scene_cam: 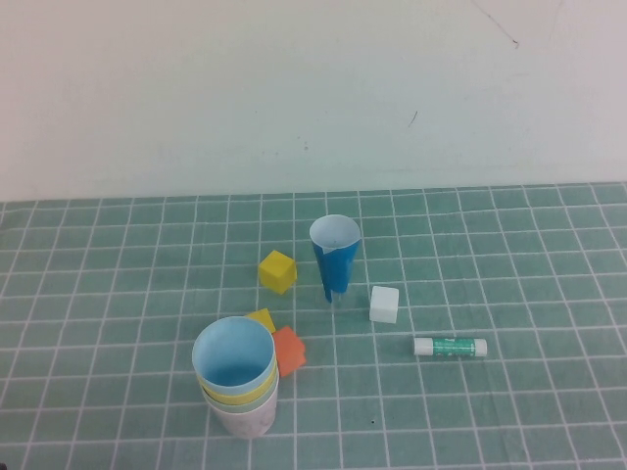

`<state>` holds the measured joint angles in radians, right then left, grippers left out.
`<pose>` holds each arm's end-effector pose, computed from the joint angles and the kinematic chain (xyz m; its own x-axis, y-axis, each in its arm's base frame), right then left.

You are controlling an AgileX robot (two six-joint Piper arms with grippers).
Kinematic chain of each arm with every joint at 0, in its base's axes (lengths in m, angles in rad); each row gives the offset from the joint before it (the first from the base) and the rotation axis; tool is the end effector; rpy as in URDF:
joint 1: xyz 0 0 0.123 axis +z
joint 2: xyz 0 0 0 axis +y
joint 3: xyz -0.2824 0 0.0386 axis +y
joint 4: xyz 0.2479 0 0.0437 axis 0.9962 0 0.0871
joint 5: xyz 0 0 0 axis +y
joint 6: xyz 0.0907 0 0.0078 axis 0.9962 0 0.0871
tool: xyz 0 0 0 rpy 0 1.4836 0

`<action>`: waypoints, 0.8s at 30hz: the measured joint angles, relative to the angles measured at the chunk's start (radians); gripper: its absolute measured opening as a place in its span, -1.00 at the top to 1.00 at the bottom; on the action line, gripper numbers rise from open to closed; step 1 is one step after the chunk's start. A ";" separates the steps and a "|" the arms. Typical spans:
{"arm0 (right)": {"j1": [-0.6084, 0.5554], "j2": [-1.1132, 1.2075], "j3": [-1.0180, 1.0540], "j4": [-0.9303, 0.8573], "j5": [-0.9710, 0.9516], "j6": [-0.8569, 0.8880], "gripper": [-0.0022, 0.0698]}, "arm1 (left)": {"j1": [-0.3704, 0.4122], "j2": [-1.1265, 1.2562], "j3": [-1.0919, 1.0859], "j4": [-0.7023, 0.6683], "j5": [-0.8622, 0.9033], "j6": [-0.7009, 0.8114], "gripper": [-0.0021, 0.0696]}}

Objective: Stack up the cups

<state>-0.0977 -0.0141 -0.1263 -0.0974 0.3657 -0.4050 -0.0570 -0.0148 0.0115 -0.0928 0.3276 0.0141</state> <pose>0.0460 -0.0077 0.2231 -0.1818 -0.4601 -0.8691 0.0514 0.8781 -0.4756 0.0530 -0.0058 0.1806 -0.2389 -0.0602 -0.9692 0.0685 0.9946 -0.0786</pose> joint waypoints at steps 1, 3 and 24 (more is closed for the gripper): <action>-0.016 0.000 0.020 0.000 -0.004 0.017 0.94 | 0.000 0.000 0.000 0.000 0.000 0.000 0.95; -0.045 0.000 0.076 -0.003 -0.014 0.066 0.94 | 0.000 0.000 0.000 0.000 0.000 0.000 0.95; -0.056 0.000 0.147 -0.002 -0.008 0.201 0.94 | 0.000 0.000 0.000 -0.002 0.000 0.000 0.95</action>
<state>-0.1536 -0.0141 0.0208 -0.0996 0.3581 -0.2042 -0.0570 -0.0148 0.0115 -0.0949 0.3276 0.0141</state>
